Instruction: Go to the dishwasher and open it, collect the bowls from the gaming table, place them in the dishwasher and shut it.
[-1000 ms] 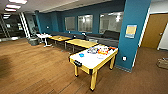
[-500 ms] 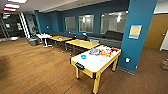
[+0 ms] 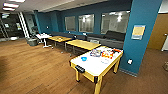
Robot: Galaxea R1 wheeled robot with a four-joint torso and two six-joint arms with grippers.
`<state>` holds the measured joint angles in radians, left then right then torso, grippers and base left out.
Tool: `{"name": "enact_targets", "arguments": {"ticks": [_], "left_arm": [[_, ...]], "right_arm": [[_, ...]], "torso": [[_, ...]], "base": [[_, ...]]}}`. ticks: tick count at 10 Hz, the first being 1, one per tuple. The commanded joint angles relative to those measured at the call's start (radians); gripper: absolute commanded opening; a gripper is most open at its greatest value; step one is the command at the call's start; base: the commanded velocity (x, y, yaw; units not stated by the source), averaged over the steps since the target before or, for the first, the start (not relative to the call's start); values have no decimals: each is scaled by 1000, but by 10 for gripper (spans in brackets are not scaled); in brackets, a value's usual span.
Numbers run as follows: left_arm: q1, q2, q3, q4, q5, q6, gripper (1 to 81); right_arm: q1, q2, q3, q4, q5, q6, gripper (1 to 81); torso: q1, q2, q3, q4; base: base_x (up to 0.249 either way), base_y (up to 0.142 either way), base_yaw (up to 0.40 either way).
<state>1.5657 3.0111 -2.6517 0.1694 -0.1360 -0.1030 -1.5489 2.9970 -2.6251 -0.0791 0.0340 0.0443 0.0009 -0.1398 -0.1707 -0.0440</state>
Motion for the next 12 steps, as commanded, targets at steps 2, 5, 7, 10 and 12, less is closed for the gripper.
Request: {"name": "enact_targets", "arguments": {"ticks": [2,5,7,10,12], "left_arm": [[-45,-3,2,1,44,5,811],[-43,-1,2,-1,45,5,811],[-43,-3,4,-1,45,5,811],[-45,-3,2,-1,45,5,811],[-45,-3,4,-1,45,5,811]], "right_arm": [[45,-2,2,-2,-49,-4,811],[43,-2,1,-2,-49,-4,811],[43,-1,1,-2,-49,-4,811],[43,-1,1,-4,-49,-4,811],[43,-2,1,-4,-49,-4,811]], "torso": [[0,0,0,0],[0,0,0,0],[0,0,0,0],[0,0,0,0],[0,0,0,0]], "base": [[209,0,0],[212,48,0],[214,103,0],[213,104,0],[213,105,0]]}}
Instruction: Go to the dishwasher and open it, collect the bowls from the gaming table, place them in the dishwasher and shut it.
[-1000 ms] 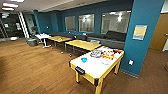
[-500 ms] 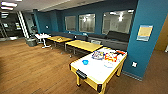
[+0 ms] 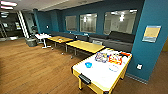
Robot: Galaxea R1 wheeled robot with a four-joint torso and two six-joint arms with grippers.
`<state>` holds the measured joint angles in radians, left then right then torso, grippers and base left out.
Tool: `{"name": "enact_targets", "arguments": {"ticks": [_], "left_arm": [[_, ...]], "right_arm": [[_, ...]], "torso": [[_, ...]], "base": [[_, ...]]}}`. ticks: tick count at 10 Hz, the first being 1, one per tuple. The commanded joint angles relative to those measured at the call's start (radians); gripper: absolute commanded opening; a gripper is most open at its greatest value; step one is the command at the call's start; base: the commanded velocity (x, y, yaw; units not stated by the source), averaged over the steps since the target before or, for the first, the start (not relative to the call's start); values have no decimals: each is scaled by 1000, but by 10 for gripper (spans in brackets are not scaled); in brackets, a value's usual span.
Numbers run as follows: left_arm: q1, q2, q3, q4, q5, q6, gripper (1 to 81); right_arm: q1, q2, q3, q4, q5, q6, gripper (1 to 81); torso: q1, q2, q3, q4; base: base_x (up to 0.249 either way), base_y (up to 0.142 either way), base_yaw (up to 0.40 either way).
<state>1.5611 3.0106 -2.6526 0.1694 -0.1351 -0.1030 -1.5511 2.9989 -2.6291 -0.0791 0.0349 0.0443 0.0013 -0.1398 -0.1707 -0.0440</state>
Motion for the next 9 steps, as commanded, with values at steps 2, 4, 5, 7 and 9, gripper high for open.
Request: {"name": "enact_targets", "arguments": {"ticks": [2,4,5,7,9], "left_arm": [[-40,-2,5,-1,45,5,811],[-40,-1,3,-1,45,5,811],[-40,-2,5,-1,45,5,811],[-40,-2,5,1,45,5,811],[-40,-1,5,1,45,5,811]], "right_arm": [[44,-4,2,-4,-50,-4,811],[45,-2,0,-4,-50,-3,811],[47,-2,0,-4,-50,-4,811],[45,-4,0,-4,-50,-4,811],[47,-2,0,-2,-50,-4,811]], "torso": [[0,0,0,0],[0,0,0,0],[0,0,0,0],[0,0,0,0],[0,0,0,0]], "base": [[214,105,0],[214,105,0],[214,105,0],[213,105,0],[214,105,0]]}}
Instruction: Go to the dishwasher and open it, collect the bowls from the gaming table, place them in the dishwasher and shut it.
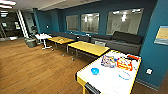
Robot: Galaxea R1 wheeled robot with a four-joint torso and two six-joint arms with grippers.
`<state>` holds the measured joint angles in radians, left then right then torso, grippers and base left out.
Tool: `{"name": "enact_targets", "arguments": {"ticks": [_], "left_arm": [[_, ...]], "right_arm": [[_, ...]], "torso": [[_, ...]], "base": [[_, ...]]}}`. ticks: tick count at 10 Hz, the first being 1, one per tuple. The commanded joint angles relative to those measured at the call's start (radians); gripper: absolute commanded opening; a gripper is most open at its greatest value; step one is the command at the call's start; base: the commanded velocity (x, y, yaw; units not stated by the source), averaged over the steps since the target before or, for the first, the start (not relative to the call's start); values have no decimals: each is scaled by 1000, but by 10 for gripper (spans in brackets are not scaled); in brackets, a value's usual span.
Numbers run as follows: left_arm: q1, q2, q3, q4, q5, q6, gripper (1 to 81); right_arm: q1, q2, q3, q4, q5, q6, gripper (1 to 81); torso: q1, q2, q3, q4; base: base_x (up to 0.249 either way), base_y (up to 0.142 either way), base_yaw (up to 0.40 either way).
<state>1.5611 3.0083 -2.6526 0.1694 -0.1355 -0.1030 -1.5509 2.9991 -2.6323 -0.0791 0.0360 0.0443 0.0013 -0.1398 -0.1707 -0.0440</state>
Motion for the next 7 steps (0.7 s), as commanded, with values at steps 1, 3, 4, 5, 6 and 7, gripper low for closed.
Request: {"name": "enact_targets", "arguments": {"ticks": [1,3,4,5,6,7], "left_arm": [[-40,0,5,-1,45,5,811],[-40,0,3,1,45,5,811],[-39,2,3,1,45,5,811],[-40,2,3,1,45,5,811],[-40,2,3,1,45,5,811],[-40,2,3,1,45,5,811]], "right_arm": [[47,-3,3,-2,-51,-4,811],[47,-3,3,-2,-51,-4,811],[47,-3,3,-2,-51,-3,811],[45,-3,3,-2,-51,-3,811],[45,-3,3,-2,-51,-4,811],[45,-3,3,-2,-51,-4,811]], "torso": [[0,0,0,0],[0,0,0,0],[0,0,0,0],[0,0,0,0],[0,0,0,0],[0,0,0,0]], "base": [[213,104,0],[213,103,0],[214,91,0],[214,84,0],[213,84,0],[213,80,0]]}}
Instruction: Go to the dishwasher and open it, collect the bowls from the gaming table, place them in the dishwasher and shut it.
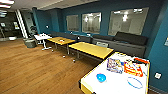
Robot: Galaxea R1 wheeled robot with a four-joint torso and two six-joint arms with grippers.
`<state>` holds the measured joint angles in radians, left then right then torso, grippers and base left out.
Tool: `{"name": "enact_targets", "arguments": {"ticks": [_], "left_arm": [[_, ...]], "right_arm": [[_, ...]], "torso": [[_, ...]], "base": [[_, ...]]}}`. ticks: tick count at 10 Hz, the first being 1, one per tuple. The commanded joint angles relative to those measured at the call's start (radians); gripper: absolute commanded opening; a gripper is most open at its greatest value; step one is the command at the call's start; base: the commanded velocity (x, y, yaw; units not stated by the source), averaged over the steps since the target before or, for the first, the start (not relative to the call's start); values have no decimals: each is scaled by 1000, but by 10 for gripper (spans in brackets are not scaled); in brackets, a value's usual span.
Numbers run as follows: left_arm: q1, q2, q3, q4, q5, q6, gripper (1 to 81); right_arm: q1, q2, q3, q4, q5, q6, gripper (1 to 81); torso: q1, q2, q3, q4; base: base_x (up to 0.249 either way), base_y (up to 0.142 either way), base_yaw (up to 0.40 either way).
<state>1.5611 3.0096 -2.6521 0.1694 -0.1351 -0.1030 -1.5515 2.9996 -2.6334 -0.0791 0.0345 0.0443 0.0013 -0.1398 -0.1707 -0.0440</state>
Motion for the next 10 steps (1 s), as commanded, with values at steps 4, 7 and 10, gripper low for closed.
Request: {"name": "enact_targets", "arguments": {"ticks": [4,7,10], "left_arm": [[-39,0,3,1,45,5,811],[-40,0,3,-1,45,5,811],[-40,-1,3,-1,46,3,811]], "right_arm": [[44,-3,4,-2,-50,-4,811],[44,-3,4,-2,-50,-4,811],[46,-3,4,-2,-50,-4,811]], "torso": [[0,0,0,0],[0,0,0,0],[2,1,-1,0]], "base": [[211,80,0],[180,48,0],[32,0,0]]}}
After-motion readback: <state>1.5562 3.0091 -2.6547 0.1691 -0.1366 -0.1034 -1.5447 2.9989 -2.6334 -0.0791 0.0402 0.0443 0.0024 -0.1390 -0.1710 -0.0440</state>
